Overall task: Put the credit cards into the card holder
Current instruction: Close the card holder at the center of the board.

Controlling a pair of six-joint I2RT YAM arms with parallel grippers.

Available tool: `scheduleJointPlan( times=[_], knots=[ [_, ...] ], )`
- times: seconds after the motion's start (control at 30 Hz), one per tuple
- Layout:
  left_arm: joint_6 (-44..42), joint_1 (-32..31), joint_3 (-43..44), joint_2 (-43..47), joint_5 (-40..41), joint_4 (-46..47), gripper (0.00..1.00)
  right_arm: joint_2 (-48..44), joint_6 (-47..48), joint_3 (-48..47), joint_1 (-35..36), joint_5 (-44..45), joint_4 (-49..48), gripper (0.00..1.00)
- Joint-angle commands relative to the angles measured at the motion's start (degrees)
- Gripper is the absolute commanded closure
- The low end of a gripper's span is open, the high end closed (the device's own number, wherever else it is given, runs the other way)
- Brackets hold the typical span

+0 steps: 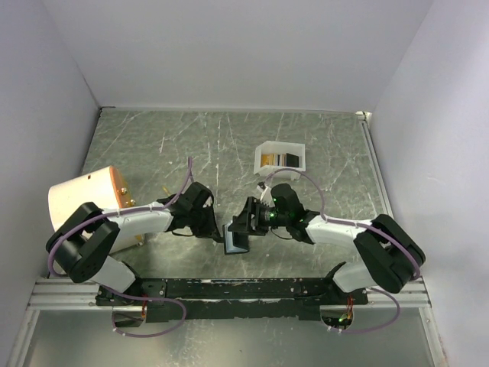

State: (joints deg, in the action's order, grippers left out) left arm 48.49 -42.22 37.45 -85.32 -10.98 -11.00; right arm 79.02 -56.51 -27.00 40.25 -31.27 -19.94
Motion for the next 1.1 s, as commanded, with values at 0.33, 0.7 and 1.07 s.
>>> scheduleJointPlan(
  times=[0.33,0.7,1.07],
  knots=[
    [2.79,-0.25,-1.24,3.54,-4.40,2.35,0.64,4.55,9.22,-5.12,1.05,4.22,11.82,0.61],
    [3.28,-0.22,-1.50,6.05,-3.70,0.95,0.63,8.27,14.03,-10.84,4.98,12.49,20.55,0.66],
    [3.45,-0.16,-1.83,7.83,-4.74,3.30,0.61,11.70,17.17,-16.04,9.36,22.80,30.17,0.70]
  ],
)
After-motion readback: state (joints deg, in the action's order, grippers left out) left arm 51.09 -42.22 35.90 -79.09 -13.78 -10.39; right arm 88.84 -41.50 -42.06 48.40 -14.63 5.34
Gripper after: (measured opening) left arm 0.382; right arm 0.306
